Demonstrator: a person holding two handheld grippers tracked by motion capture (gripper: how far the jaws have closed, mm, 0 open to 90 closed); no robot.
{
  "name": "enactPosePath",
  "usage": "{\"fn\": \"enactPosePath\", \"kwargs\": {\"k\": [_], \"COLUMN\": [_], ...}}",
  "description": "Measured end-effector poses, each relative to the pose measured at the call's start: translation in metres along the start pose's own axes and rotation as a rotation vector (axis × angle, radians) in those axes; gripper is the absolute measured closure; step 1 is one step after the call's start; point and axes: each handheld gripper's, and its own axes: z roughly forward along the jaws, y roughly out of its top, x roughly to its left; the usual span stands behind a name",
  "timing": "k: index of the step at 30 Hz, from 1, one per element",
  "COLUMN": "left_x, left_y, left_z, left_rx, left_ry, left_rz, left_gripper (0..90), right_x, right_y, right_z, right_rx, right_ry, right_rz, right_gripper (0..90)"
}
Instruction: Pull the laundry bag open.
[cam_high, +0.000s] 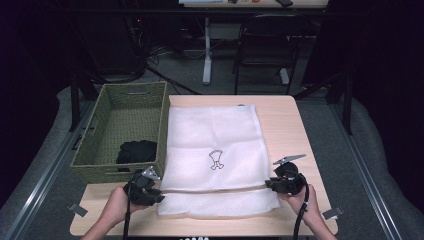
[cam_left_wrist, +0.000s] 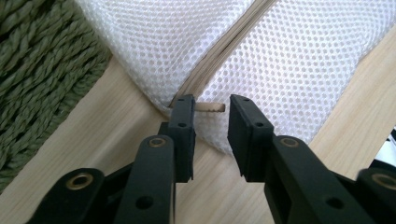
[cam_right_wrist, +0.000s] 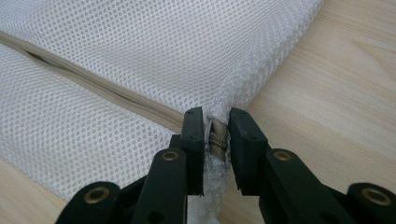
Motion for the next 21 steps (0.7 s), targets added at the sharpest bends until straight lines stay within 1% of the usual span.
{"fn": "enactPosePath", "kwargs": {"k": [1, 2, 3, 4, 5, 6, 7, 8, 9, 10, 11, 12, 13, 14, 15, 16, 17, 18, 19, 20, 21], "left_x": [0.000, 0.000, 0.000, 0.000, 0.000, 0.000, 0.001, 0.002, 0.002, 0.002, 0.001, 0.001, -0.001, -0.001, -0.002, -0.003, -0.003, -0.004, -0.004, -0.004, -0.004], "left_y": [0.001, 0.001, 0.003, 0.003, 0.004, 0.005, 0.006, 0.007, 0.008, 0.010, 0.012, 0.012, 0.012, 0.012, 0.012, 0.011, 0.010, 0.008, 0.005, 0.005, 0.003], "left_z": [0.001, 0.001, 0.002, 0.002, 0.002, 0.003, 0.003, 0.003, 0.003, 0.003, 0.003, 0.003, 0.002, 0.002, 0.001, -0.001, -0.004, -0.007, -0.010, -0.010, -0.012], "left_rx": [-0.013, -0.013, -0.032, -0.032, -0.052, -0.062, -0.086, -0.099, -0.111, -0.119, -0.126, -0.126, -0.122, -0.122, -0.126, -0.130, -0.133, -0.130, -0.128, -0.128, -0.125], "left_ry": [-0.009, -0.009, -0.003, -0.003, 0.003, 0.003, 0.003, 0.012, 0.020, 0.019, 0.021, 0.021, 0.026, 0.026, 0.025, 0.017, 0.018, 0.024, 0.043, 0.043, 0.045], "left_rz": [-0.007, -0.007, -0.006, -0.006, -0.023, -0.030, -0.029, -0.034, -0.033, -0.028, -0.027, -0.027, -0.017, -0.017, -0.016, -0.022, -0.027, -0.023, -0.026, -0.026, -0.033], "left_gripper": [68.7, 65.6, 63.4, 61.0, 61.0, 58.6, 57.4, 57.4, 56.0, 56.0, 52.8, 51.2, 49.0, 46.4, 46.4, 44.4, 42.3, 40.3, 35.1, 33.1, 32.4], "right_x": [0.001, 0.001, 0.001, 0.001, 0.003, 0.003, 0.004, 0.004, 0.005, 0.005, 0.006, 0.006, 0.008, 0.008, 0.009, 0.011, 0.012, 0.015, 0.019, 0.019, 0.023], "right_y": [0.000, 0.000, 0.001, 0.001, 0.001, 0.001, 0.001, 0.001, 0.001, 0.001, 0.001, 0.001, 0.002, 0.002, 0.003, 0.004, 0.005, 0.006, 0.008, 0.008, 0.010], "right_z": [-0.001, -0.001, -0.003, -0.003, -0.005, -0.008, -0.012, -0.012, -0.016, -0.016, -0.019, -0.019, -0.020, -0.020, -0.020, -0.019, -0.019, -0.019, -0.018, -0.018, -0.017], "right_rx": [-0.001, -0.001, -0.006, -0.006, -0.020, -0.038, -0.059, -0.059, -0.081, -0.081, -0.093, -0.093, -0.100, -0.100, -0.101, -0.105, -0.110, -0.110, -0.106, -0.106, -0.105], "right_ry": [0.006, 0.006, 0.002, 0.002, 0.003, 0.002, -0.005, -0.005, -0.006, -0.006, -0.005, -0.005, 0.021, 0.021, 0.030, 0.037, 0.045, 0.049, 0.068, 0.068, 0.077], "right_rz": [0.006, 0.006, -0.001, -0.001, 0.002, -0.002, -0.004, -0.004, -0.009, -0.009, -0.013, -0.013, -0.029, -0.029, -0.038, -0.046, -0.064, -0.072, -0.100, -0.100, -0.126], "right_gripper": [70.2, 70.2, 64.7, 64.7, 60.9, 55.8, 50.9, 50.9, 44.7, 44.7, 40.3, 40.3, 35.4, 35.4, 33.5, 32.3, 31.5, 30.9, 28.5, 28.5, 26.1]}}
